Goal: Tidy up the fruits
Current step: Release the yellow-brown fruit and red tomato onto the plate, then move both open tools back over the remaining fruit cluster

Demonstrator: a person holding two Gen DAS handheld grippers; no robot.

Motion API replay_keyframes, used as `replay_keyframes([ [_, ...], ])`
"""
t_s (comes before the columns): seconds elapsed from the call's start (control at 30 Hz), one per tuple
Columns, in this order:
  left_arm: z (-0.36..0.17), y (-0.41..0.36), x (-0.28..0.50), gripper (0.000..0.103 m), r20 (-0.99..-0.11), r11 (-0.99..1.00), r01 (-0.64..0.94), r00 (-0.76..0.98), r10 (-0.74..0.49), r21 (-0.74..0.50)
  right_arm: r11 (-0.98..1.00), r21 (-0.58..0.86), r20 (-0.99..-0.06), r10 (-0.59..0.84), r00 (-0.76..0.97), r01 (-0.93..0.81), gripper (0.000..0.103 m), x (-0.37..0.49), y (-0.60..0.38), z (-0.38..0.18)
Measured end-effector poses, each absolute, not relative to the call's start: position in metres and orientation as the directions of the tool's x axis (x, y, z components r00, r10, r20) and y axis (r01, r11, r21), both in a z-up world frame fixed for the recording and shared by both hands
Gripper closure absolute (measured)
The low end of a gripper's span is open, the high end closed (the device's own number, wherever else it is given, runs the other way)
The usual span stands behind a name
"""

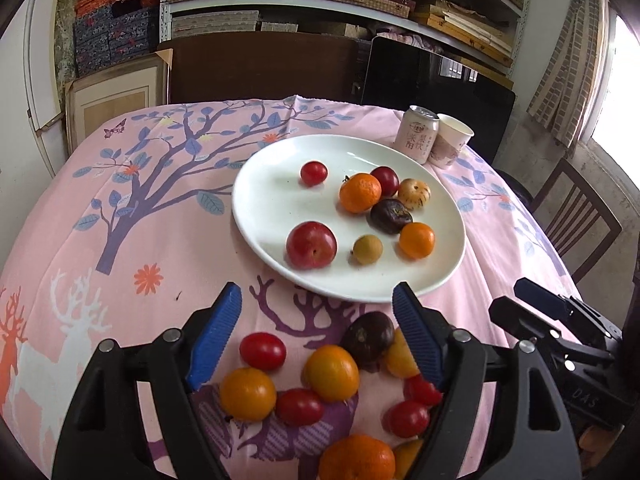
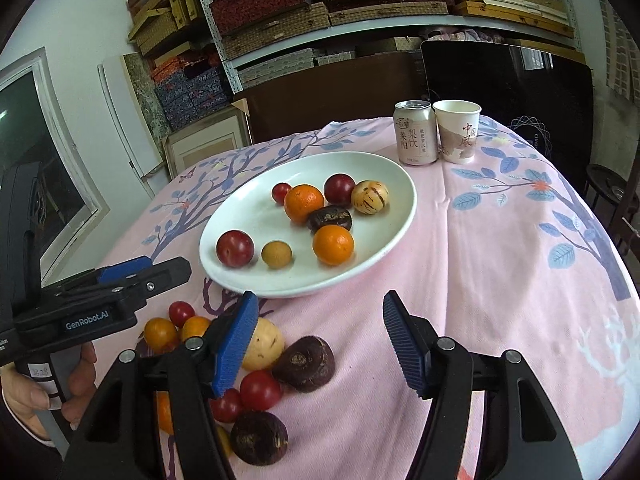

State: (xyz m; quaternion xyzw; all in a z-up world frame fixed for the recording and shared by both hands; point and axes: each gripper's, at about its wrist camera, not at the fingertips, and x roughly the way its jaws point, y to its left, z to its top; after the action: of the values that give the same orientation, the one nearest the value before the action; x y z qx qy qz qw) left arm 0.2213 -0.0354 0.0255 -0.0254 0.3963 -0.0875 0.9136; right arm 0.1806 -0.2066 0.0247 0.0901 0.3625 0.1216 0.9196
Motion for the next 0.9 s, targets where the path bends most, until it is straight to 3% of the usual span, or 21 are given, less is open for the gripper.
replay_keyframes([
  [0.9,-0.005,-0.025,0.117,0.024,-0.777,0.968,0.223,0.588,-0.225,-0.112,0.960,0.201,-0.684,0.280,0.673,-0.195,0.037,0.099,-0.217,0.007],
])
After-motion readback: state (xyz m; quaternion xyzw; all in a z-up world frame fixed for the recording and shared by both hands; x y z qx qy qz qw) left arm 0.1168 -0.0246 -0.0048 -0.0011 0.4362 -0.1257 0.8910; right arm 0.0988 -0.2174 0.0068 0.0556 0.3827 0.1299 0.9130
